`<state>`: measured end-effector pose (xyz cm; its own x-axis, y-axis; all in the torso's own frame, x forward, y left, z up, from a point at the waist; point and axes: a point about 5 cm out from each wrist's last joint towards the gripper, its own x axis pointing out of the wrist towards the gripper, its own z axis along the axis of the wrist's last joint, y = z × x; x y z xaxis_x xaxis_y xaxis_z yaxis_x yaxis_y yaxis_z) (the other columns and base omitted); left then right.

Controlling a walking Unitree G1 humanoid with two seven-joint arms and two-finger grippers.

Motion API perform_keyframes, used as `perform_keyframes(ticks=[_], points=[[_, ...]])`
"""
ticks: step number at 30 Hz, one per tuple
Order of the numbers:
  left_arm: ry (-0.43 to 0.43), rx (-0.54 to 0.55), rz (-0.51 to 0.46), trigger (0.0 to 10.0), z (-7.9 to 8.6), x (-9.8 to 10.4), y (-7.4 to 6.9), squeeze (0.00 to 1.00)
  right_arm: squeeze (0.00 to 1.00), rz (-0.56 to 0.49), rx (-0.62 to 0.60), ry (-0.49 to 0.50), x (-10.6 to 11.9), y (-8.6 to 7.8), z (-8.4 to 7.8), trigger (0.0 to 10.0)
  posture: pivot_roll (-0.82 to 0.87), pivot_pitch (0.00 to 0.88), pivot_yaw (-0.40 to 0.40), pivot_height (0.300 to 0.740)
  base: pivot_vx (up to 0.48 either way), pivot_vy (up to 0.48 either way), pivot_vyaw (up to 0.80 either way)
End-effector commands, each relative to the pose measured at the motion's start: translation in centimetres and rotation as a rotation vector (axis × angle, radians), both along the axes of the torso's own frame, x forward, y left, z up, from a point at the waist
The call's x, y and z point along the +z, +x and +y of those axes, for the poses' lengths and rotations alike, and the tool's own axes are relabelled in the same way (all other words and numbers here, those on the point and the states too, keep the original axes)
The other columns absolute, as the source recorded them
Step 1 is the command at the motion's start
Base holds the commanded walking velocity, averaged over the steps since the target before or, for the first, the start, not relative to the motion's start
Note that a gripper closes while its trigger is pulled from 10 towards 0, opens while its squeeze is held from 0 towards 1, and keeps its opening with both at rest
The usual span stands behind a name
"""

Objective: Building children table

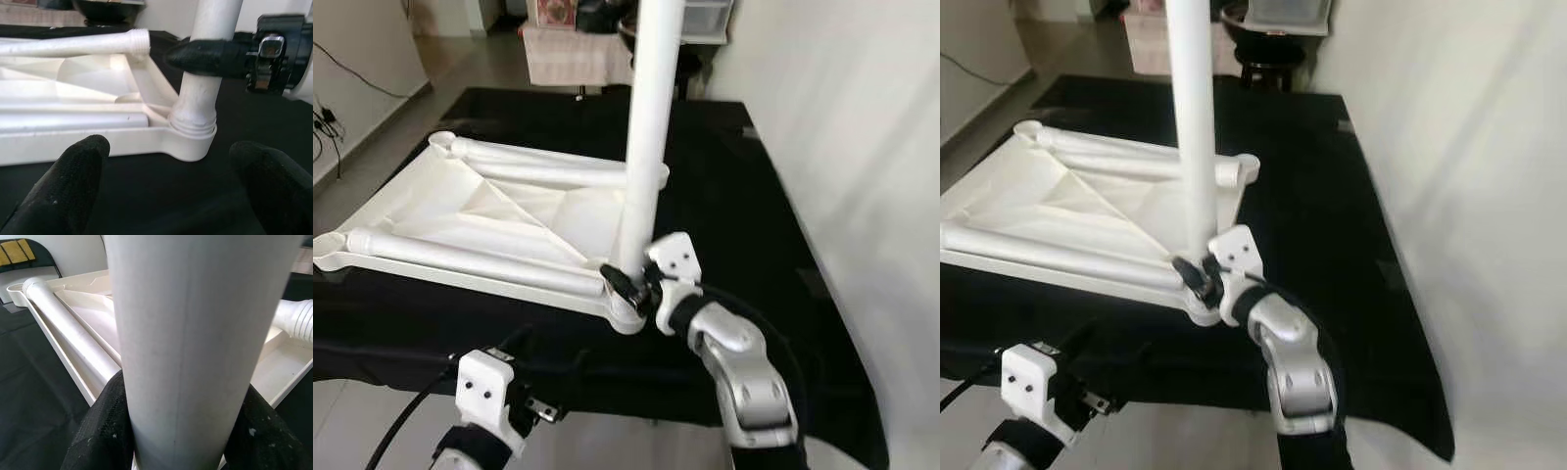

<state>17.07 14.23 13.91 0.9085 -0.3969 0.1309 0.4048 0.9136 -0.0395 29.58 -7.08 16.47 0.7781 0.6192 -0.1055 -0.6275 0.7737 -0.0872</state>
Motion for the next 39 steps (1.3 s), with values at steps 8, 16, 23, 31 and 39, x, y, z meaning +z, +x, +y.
perform_keyframes(ticks=[8,16,23,31,39], points=[[0.02,0.021,0.032,10.0,0.7,-0.7,-0.1,0.0,1.0,0.025,0.212,0.062,1.2,0.6,0.4,10.0,-0.05,0.118,-0.053,0.74,0.0,0.0,0.0],[0.017,0.005,0.032,10.0,0.3,-0.6,-0.1,0.0,1.0,-0.034,0.612,0.028,3.1,-0.1,0.4,10.0,-0.02,0.128,-0.069,0.74,0.0,0.0,0.0],[0.009,0.006,0.034,10.0,-0.1,-0.5,-0.4,0.0,0.0,0.007,0.734,-0.07,2.9,3.0,-0.1,10.0,0.0,0.145,-0.094,0.74,0.0,0.0,0.0],[-0.001,0.005,0.033,10.0,-0.7,-0.3,-0.9,0.0,0.0,0.075,0.855,-0.106,2.4,4.5,0.2,0.0,0.02,0.16,-0.104,0.74,0.0,0.0,0.0],[-0.005,-0.002,0.039,10.0,-0.8,-0.5,-1.0,0.0,0.0,0.09,0.856,-0.062,2.7,5.1,-0.9,0.0,0.01,0.155,-0.095,0.74,0.0,0.0,0.0]])
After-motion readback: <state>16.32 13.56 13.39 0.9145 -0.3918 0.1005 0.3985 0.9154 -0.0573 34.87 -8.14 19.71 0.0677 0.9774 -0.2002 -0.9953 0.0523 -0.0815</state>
